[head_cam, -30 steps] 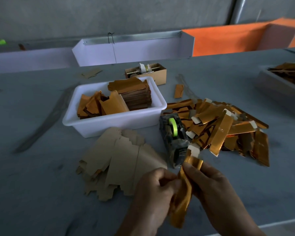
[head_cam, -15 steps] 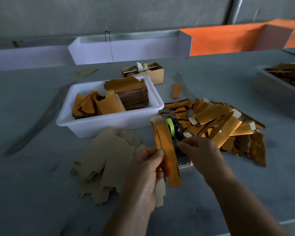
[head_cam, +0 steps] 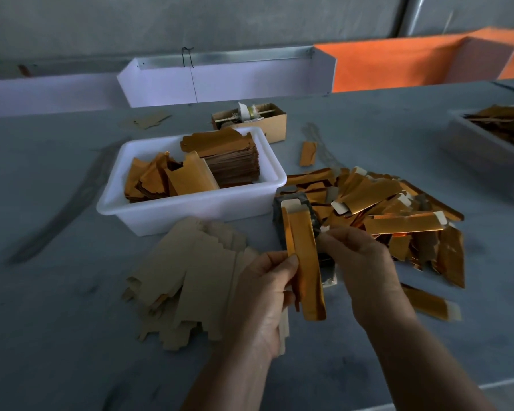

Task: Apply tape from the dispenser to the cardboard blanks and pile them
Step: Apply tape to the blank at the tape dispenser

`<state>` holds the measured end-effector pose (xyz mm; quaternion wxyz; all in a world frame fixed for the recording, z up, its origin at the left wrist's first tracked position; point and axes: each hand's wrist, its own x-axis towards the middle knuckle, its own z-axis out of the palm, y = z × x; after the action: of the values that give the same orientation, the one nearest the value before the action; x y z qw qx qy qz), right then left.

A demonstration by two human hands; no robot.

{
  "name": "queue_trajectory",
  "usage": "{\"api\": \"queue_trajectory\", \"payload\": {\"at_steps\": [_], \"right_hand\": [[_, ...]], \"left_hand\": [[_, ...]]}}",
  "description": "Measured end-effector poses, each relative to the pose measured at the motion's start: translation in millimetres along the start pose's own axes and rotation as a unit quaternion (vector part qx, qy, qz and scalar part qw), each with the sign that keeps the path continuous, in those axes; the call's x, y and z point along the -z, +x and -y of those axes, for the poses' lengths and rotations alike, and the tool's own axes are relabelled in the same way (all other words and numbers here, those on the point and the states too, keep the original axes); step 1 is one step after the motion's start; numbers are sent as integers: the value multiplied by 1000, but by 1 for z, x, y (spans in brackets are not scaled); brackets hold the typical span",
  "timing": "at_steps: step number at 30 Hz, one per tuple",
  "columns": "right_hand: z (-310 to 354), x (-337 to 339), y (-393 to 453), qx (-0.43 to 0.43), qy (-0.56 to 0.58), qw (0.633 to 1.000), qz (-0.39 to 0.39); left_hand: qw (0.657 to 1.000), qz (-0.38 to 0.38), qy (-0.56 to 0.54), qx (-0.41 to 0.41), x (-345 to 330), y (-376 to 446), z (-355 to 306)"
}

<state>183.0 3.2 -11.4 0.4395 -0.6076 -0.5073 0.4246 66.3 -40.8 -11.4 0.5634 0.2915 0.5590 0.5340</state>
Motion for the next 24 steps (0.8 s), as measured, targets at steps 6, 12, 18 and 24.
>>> {"api": "queue_trajectory", "payload": {"at_steps": [6, 12, 18, 24], "right_hand": [[-9, 4, -18, 27, -112, 993, -18], [-14, -5, -27, 49, -135, 989, -41], [-21, -10, -29, 73, -128, 987, -65], [-23, -9, -25, 138, -187, 970, -72]], "left_hand": [[999, -7, -48, 4, 12, 4, 1], [999, 10, 22, -37, 4, 2, 1], [991, 4, 117, -71, -2, 3, -7], [976, -21, 202, -83, -6, 4, -7]]}}
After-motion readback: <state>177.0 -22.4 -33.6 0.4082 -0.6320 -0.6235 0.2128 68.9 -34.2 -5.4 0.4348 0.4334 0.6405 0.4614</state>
